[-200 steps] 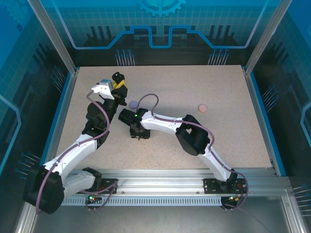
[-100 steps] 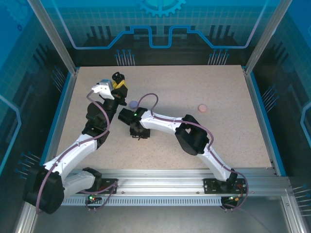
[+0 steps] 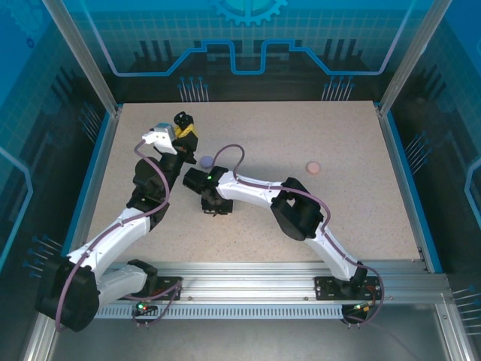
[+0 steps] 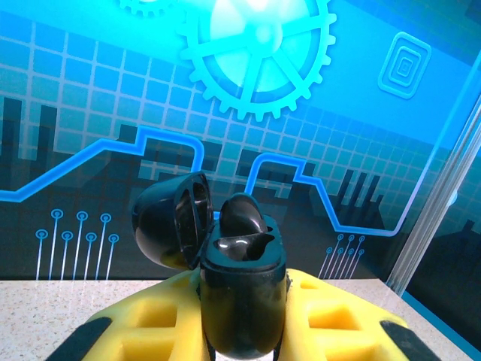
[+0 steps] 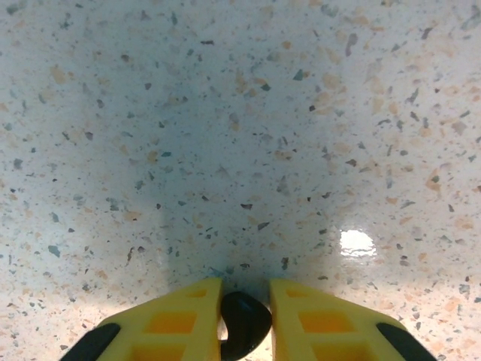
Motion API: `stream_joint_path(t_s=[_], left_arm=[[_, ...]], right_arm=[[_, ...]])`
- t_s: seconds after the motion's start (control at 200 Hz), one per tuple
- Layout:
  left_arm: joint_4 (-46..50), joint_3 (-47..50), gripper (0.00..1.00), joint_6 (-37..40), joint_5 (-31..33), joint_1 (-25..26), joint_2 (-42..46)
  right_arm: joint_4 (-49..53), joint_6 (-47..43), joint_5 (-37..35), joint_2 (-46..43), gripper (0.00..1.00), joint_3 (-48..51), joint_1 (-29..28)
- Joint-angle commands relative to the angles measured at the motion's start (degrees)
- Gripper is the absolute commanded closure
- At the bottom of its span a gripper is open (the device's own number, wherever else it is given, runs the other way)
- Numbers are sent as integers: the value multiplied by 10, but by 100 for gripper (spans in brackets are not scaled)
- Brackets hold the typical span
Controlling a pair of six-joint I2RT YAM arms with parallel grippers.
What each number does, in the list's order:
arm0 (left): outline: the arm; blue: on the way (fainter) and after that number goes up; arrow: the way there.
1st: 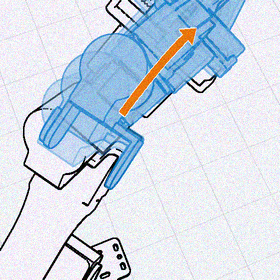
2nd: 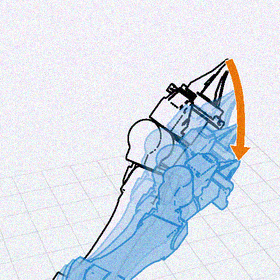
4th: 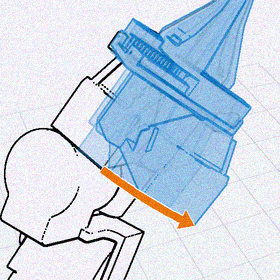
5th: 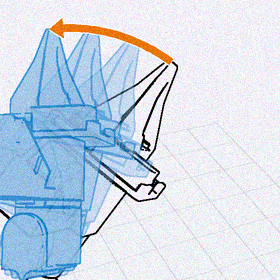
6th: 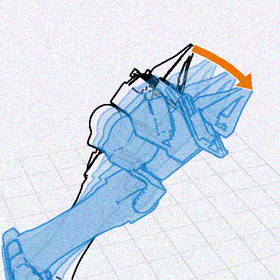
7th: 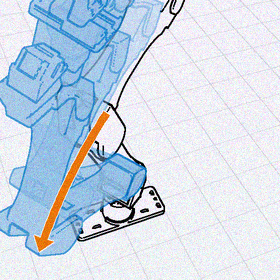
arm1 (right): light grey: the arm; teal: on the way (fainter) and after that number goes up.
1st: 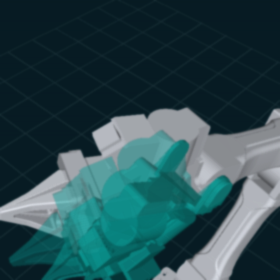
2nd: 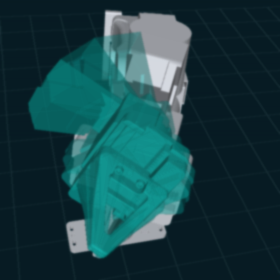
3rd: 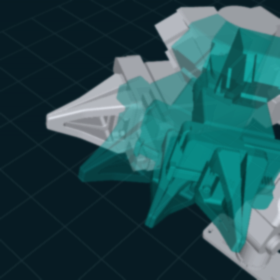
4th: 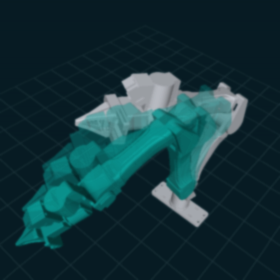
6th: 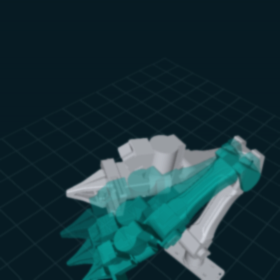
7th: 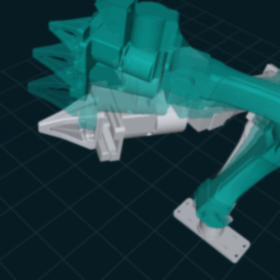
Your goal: Insert the wireless bluetooth earbuds into the charging case
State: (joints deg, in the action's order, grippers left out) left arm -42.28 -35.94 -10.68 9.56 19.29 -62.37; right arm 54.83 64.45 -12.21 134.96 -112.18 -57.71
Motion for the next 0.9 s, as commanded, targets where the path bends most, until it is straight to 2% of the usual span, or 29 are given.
stream_joint_path(t_s=[0.0,0.145,0.52,0.67,0.895], left_arm=[[-17,-2,100,-15,-9,-5,7],[-13,-2,100,-16,-11,-5,8],[-9,-2,100,-17,-17,-5,14],[-9,0,100,-20,-17,-5,15],[-6,-3,100,-20,-17,-5,15]], right_arm=[[-20,-34,0,-4,80,13,-3],[-32,-103,-10,-14,81,22,-6],[-53,-317,-26,-105,81,118,2],[-60,-344,-17,-108,81,155,12],[-61,-337,-9,-91,80,163,16]])
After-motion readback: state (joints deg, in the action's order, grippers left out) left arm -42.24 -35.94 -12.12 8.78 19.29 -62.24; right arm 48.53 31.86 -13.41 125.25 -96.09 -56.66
